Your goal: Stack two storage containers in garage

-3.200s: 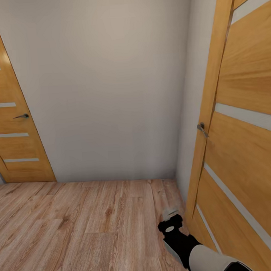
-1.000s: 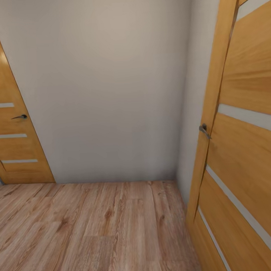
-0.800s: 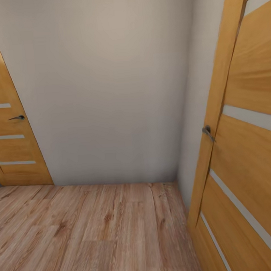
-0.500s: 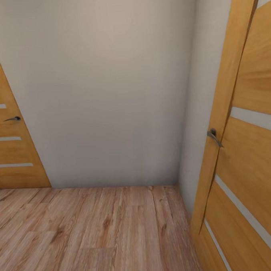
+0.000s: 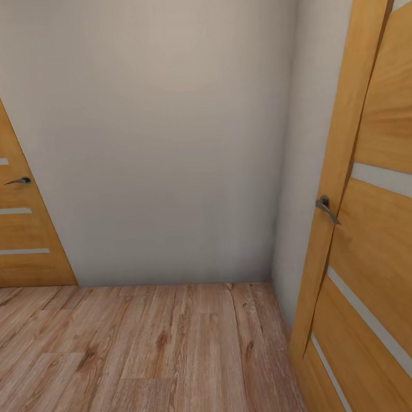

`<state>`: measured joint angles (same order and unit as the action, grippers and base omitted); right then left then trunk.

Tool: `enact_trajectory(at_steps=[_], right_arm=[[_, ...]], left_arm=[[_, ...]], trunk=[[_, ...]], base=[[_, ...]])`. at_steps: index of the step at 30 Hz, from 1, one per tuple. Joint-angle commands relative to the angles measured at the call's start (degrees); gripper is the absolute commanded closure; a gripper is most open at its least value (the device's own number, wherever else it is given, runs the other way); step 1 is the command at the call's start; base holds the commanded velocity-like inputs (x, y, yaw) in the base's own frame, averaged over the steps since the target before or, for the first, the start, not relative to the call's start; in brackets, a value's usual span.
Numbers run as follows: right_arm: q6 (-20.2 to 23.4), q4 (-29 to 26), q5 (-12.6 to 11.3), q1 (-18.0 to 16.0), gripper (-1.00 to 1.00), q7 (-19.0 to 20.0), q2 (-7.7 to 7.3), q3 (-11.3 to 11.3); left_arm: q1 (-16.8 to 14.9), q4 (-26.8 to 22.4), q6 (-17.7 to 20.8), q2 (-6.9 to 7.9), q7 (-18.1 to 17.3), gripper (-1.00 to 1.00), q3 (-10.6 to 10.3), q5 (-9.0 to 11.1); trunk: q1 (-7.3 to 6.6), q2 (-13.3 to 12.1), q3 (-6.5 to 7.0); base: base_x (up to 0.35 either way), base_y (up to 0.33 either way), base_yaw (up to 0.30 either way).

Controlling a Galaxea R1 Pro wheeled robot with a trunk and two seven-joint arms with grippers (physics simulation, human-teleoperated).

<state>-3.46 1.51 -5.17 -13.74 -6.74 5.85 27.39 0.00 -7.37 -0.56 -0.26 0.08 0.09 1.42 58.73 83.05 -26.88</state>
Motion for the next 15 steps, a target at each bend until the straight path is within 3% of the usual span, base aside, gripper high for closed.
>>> enact_trajectory(at_steps=[1, 9, 15], right_arm=[[-0.3, 0.2, -0.5, -0.1, -1.0, -0.1, 0.04, 0.5], [-0.3, 0.2, -0.5, -0.1, -1.0, -0.1, 0.04, 0.5], [-0.3, 0.2, -0.5, -0.1, -1.0, -0.1, 0.05, 0.5]], left_arm=[[0.0, 0.0, -0.1, -0.01, 0.0, -1.0, 0.0, 0.1], [0.0, 0.0, -0.1, 0.08, 0.0, -1.0, 0.0, 0.2], [0.0, -0.1, -0.1, 0.06, 0.0, -1.0, 0.1, 0.3]], trunk=[[0.0, 0.0, -0.05], [0.0, 0.0, -0.05], [0.0, 0.0, -0.05]], base=[[0.006, -0.006, 0.0], [0.074, -0.17, 0.0], [0.057, -0.059, 0.0]])
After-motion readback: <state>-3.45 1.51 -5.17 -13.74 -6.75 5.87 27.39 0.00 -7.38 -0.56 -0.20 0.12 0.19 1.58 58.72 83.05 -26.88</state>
